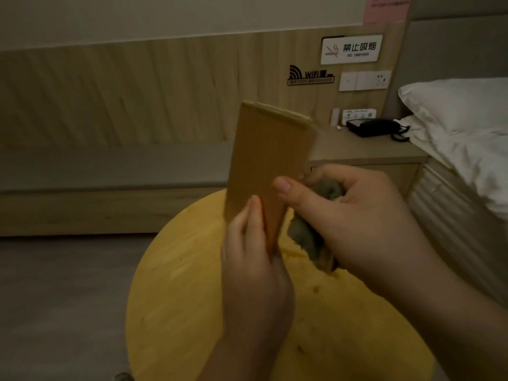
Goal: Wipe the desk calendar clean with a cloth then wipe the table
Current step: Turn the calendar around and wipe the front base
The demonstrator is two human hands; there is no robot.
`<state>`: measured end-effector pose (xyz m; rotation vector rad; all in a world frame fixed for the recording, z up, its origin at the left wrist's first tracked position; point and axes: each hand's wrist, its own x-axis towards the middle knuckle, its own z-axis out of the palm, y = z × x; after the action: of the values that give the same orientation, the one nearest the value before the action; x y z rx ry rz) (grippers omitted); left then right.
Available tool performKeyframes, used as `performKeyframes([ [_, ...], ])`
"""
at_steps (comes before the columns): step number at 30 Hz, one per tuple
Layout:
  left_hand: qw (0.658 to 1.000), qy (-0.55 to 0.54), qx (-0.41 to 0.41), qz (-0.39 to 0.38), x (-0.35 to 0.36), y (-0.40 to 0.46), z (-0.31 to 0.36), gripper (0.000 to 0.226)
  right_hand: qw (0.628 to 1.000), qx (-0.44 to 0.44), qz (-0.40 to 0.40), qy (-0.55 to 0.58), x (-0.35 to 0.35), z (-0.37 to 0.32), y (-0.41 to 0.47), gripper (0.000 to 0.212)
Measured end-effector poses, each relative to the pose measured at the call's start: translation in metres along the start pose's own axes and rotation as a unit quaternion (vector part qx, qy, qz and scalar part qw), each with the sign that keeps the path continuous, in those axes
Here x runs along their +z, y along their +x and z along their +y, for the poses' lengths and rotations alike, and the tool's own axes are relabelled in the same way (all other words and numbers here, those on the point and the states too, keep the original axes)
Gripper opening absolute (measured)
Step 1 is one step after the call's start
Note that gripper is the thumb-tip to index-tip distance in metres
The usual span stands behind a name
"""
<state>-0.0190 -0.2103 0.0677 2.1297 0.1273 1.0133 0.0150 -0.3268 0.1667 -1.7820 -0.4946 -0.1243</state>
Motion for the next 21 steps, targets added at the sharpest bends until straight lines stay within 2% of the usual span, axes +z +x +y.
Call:
performKeyframes([
  [2,0.997,-0.07,-0.037,0.022,-0.013,0.014,-0.007,0.038,0.998,0.036,-0.019,0.04,-0.007,-0.004,0.001,0.048],
  [4,0.978,-0.174,-0.114,0.004,-0.029,0.029,-0.018,0.027,0.986,0.128,0.001,0.103,-0.018,0.001,0.003,0.05],
  [7,0.915,-0.327,-0.234,-0.034,-0.054,0.046,-0.043,0.02,0.926,0.249,0.062,0.276,-0.033,0.026,0.005,0.045],
  [9,0.862,-0.411,-0.291,-0.057,-0.065,0.051,-0.059,0.027,0.888,0.26,0.074,0.373,-0.043,0.045,0.005,0.031],
  [10,0.834,-0.451,-0.311,-0.069,-0.068,0.052,-0.067,0.033,0.88,0.255,0.069,0.396,-0.046,0.053,0.003,0.019],
  [11,0.806,-0.488,-0.327,-0.078,-0.069,0.052,-0.073,0.037,0.881,0.245,0.064,0.401,-0.049,0.061,0.0,0.02],
  [13,0.753,-0.544,-0.36,-0.088,-0.069,0.049,-0.081,0.042,0.898,0.225,0.082,0.369,-0.053,0.074,-0.004,0.037],
  [15,0.721,-0.571,-0.38,-0.102,-0.066,0.046,-0.088,0.047,0.937,0.17,0.136,0.272,-0.054,0.085,-0.006,0.045],
  [17,0.71,-0.579,-0.386,-0.109,-0.063,0.044,-0.094,0.048,0.975,0.077,0.182,0.102,-0.053,0.093,-0.008,0.049],
  [18,0.71,-0.579,-0.385,-0.108,-0.063,0.043,-0.095,0.047,0.98,0.028,0.194,0.019,-0.052,0.095,-0.009,0.05],
  [20,0.712,-0.587,-0.366,-0.12,-0.062,0.041,-0.095,0.049,0.976,-0.05,0.191,-0.089,-0.051,0.096,-0.009,0.051],
  [21,0.714,-0.592,-0.347,-0.139,-0.063,0.039,-0.095,0.053,0.969,-0.097,0.18,-0.134,-0.051,0.097,-0.008,0.044],
])
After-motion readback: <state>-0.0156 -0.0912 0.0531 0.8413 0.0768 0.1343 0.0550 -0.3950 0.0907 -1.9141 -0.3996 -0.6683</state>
